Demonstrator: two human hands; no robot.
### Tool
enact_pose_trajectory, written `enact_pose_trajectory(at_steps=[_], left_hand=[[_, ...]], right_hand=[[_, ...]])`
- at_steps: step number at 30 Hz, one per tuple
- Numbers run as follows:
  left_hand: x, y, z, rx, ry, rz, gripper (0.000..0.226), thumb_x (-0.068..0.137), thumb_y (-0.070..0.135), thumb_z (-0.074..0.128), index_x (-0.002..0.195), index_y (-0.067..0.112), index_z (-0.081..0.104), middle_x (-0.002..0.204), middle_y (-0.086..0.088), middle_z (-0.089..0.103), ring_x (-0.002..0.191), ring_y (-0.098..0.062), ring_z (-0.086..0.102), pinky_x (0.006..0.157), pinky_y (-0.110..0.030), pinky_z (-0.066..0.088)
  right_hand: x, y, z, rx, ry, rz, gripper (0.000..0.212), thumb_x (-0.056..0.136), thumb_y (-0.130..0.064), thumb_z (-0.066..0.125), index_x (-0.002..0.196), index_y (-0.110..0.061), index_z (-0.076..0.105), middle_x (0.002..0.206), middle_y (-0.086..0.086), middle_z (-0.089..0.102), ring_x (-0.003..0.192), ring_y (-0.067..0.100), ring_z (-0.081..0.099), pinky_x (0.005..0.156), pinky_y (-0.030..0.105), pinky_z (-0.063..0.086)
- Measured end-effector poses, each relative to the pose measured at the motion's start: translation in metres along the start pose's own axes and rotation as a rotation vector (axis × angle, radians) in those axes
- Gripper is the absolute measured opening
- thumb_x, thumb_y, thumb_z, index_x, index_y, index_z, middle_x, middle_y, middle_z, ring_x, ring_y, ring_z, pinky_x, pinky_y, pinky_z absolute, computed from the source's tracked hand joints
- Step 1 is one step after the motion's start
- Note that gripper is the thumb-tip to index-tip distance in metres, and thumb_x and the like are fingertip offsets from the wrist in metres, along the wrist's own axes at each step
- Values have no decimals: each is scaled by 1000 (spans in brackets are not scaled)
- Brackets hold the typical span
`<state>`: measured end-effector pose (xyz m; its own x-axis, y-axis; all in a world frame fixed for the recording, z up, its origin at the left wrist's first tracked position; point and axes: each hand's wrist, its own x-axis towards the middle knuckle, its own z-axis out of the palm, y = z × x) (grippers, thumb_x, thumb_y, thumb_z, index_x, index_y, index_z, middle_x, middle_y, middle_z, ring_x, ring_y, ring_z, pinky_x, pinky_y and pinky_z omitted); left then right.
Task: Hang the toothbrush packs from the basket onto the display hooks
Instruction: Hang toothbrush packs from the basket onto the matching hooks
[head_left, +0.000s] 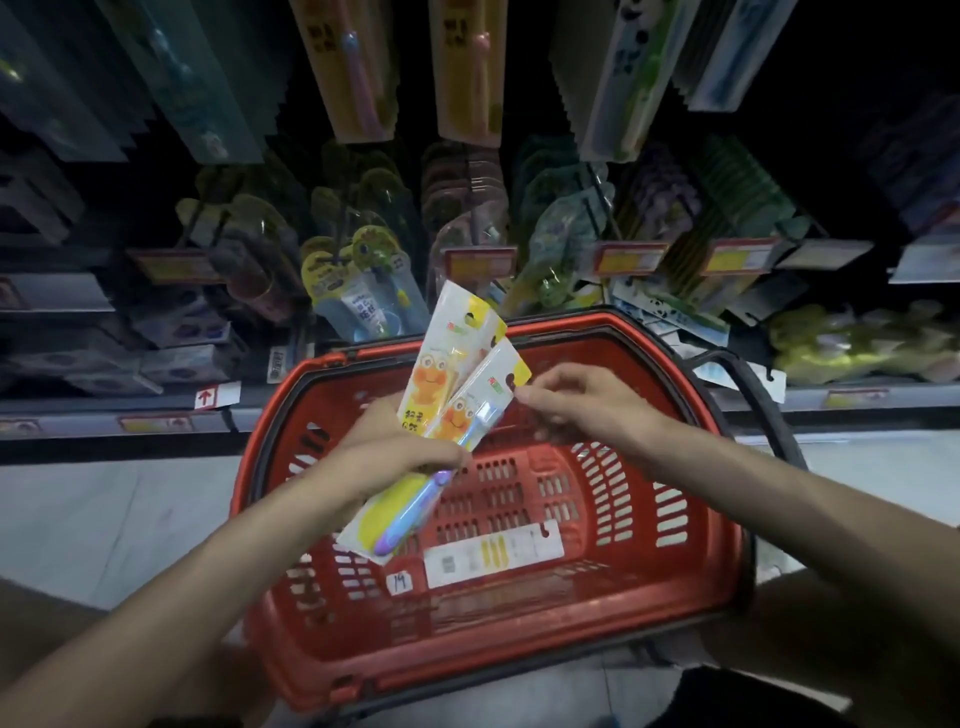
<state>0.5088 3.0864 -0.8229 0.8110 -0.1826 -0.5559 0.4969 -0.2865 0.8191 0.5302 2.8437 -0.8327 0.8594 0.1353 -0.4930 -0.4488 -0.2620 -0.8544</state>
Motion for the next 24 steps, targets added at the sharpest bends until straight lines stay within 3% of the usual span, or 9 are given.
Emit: enact_pose_trajectory(at_steps=[3,5,8,10,13,16,20,24], left_hand=[[-1,-7,-13,89,43,23,40,65,9,92,99,18,72,87,-9,79,72,-17,74,72,-32,58],[-5,-12,-19,120,48,27,40,72,1,88,103,19,70,82,-8,79,70,-21,75,68,-32,59],[-10,-23,-29,116,58,13,44,74,-4,86,108,17,69,88,-11,79,77,-37,75,60,-29,61],[-14,-30,-34,108,70,-8,42,74,-5,85,107,16,69,91,-14,79,83,-38,74,58,-26,60],[-16,-37,-39,127,90,-33,40,73,-1,87,105,16,70,90,-12,79,81,-32,76,60,-27,61],[-15,-41,-42,130,102,-37,38,73,-1,87,103,17,70,89,-10,79,77,-26,77,57,-23,60],[-13,-44,-43,118,111,-43,35,73,-6,85,98,13,69,87,-12,78,63,-11,72,52,-18,54],[-11,-43,-44,102,90,-48,36,72,-1,88,99,16,71,88,-6,79,71,-14,76,55,-18,55]], right_hand=[[6,34,1,-335,-86,-8,18,89,-17,80,99,-7,69,79,16,74,67,12,69,65,27,54],[12,58,-1,-665,-151,-38,9,91,-12,76,99,-14,70,78,2,74,64,-1,67,61,18,51],[28,93,4,-1079,-309,-11,18,91,-20,73,109,-19,69,97,1,75,90,16,71,73,28,49],[47,117,16,-1218,-388,52,29,90,-28,75,116,-19,68,112,5,73,105,25,68,80,29,48],[73,149,43,-1381,-470,66,41,91,-31,72,127,-14,62,128,12,68,116,32,64,91,35,51],[90,178,63,-1479,-542,80,51,89,-29,74,136,-15,58,132,11,66,118,30,64,96,37,54],[96,195,76,-1479,-611,119,63,89,-24,75,146,-22,49,134,7,65,119,28,63,98,37,54],[95,204,74,-1450,-601,166,71,86,-23,79,150,-24,49,141,6,62,127,28,60,103,34,48]])
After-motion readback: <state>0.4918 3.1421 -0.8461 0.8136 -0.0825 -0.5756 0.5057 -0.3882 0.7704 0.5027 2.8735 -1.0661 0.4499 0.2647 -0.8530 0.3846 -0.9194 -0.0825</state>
